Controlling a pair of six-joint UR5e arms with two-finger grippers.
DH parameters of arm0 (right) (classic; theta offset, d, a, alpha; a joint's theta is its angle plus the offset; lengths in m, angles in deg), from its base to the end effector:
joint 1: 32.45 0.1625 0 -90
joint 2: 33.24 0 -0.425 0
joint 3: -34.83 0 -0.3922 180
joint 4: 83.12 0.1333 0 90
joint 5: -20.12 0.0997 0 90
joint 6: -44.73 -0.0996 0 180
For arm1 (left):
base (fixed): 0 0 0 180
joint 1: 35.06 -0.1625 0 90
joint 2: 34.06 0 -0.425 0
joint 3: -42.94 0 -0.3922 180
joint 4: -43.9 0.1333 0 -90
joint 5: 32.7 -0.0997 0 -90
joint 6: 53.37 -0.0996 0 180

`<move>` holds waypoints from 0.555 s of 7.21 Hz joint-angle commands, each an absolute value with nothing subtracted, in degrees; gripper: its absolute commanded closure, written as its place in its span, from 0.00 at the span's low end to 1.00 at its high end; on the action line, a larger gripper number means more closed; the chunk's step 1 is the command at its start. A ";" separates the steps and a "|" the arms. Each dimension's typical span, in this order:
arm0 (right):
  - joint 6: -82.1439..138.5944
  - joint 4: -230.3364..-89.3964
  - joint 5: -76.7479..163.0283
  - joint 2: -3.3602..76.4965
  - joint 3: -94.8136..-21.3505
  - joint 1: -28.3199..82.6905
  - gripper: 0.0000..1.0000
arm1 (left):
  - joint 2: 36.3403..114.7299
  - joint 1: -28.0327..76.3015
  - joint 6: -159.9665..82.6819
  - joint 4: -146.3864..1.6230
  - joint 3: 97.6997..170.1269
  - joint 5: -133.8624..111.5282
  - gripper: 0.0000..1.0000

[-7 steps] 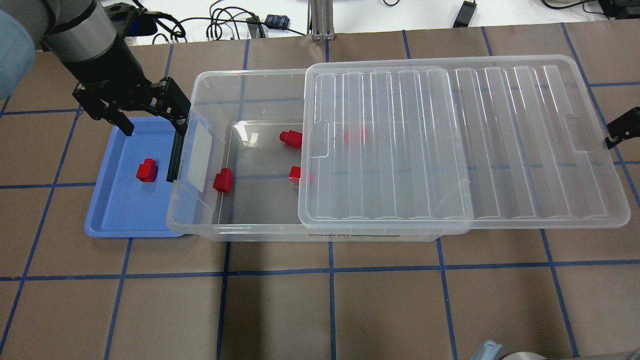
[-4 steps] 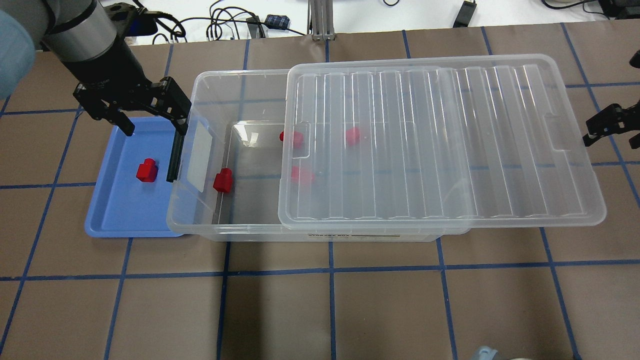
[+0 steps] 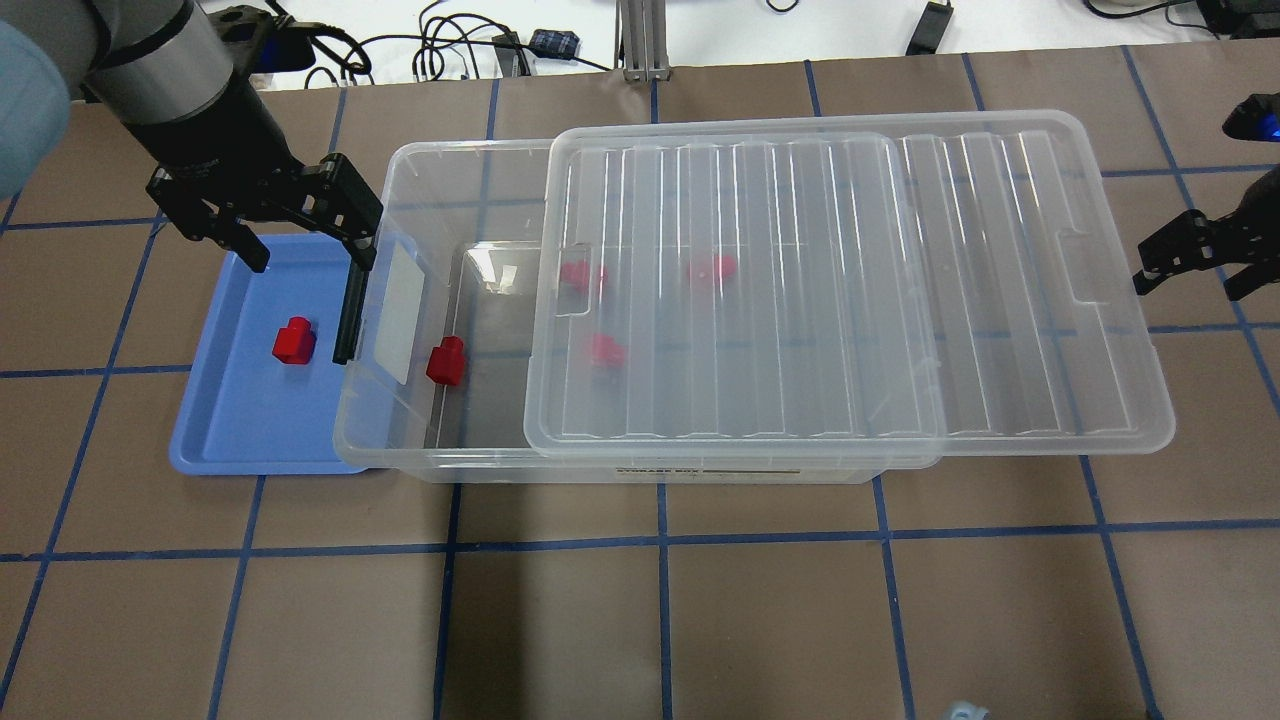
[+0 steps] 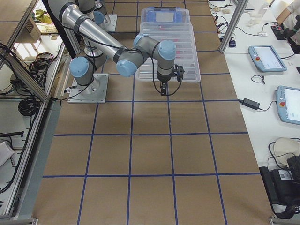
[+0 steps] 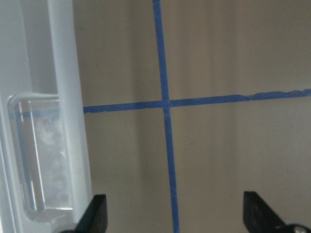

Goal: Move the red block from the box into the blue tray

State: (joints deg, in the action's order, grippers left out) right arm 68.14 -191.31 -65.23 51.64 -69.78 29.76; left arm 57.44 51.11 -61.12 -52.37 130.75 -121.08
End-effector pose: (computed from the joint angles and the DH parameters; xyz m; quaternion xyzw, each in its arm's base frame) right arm -0.1100 -0.5119 0.3515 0.0387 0.9983 -0.0054 0.0424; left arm -0.1029 -0.5008 0.4833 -0.0335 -0.9982 -0.0470 0.0190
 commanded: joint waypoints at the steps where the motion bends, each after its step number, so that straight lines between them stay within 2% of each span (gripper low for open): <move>1: 63.55 -191.49 -65.22 51.75 -69.85 33.90 0.00 | 57.52 51.16 -61.11 -52.34 130.75 -121.12 0.00; 4: 58.09 -191.58 -65.40 51.75 -69.85 38.65 0.00 | 57.44 51.07 -61.11 -52.34 130.75 -121.38 0.00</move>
State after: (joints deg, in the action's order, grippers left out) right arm 59.78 -191.54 -65.36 51.74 -69.85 36.98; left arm 57.48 51.14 -61.11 -52.38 130.75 -121.30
